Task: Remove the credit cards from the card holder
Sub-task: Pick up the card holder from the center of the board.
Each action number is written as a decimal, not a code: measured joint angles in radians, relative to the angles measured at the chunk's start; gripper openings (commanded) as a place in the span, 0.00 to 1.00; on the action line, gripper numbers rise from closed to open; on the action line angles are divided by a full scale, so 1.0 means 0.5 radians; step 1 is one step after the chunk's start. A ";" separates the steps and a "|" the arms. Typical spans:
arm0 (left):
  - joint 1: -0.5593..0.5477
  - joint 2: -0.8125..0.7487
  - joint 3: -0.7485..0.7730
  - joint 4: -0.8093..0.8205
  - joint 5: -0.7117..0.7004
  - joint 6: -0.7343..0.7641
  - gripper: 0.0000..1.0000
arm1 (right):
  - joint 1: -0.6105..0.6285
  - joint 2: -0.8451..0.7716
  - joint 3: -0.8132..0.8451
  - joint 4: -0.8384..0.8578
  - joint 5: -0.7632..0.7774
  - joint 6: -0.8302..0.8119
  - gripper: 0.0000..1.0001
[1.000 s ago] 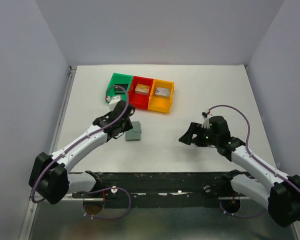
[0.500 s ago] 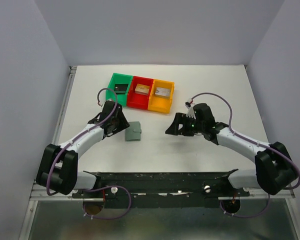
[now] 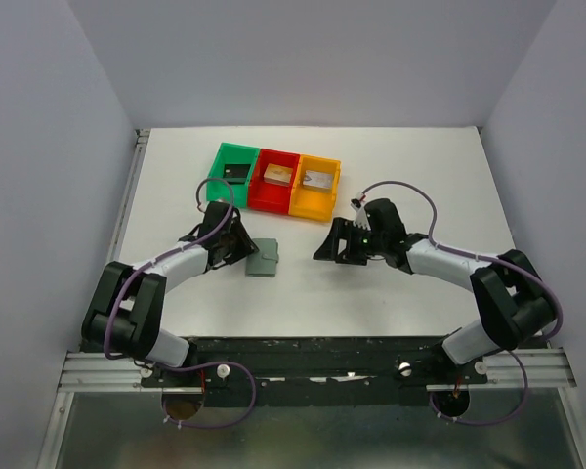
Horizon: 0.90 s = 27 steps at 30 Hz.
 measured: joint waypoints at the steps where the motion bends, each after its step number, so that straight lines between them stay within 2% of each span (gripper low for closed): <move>1: 0.000 0.001 -0.024 0.028 0.014 -0.005 0.48 | 0.005 0.009 0.002 0.014 -0.004 0.011 0.91; 8: -0.033 0.002 -0.163 0.213 0.091 -0.063 0.48 | 0.062 0.091 0.003 0.101 -0.018 0.067 0.91; 17: -0.201 -0.018 -0.233 0.328 0.105 -0.144 0.48 | 0.151 0.153 0.003 0.195 -0.018 0.143 0.87; 27: -0.243 -0.014 -0.247 0.369 0.120 -0.147 0.47 | 0.175 0.388 0.035 0.336 -0.047 0.246 0.71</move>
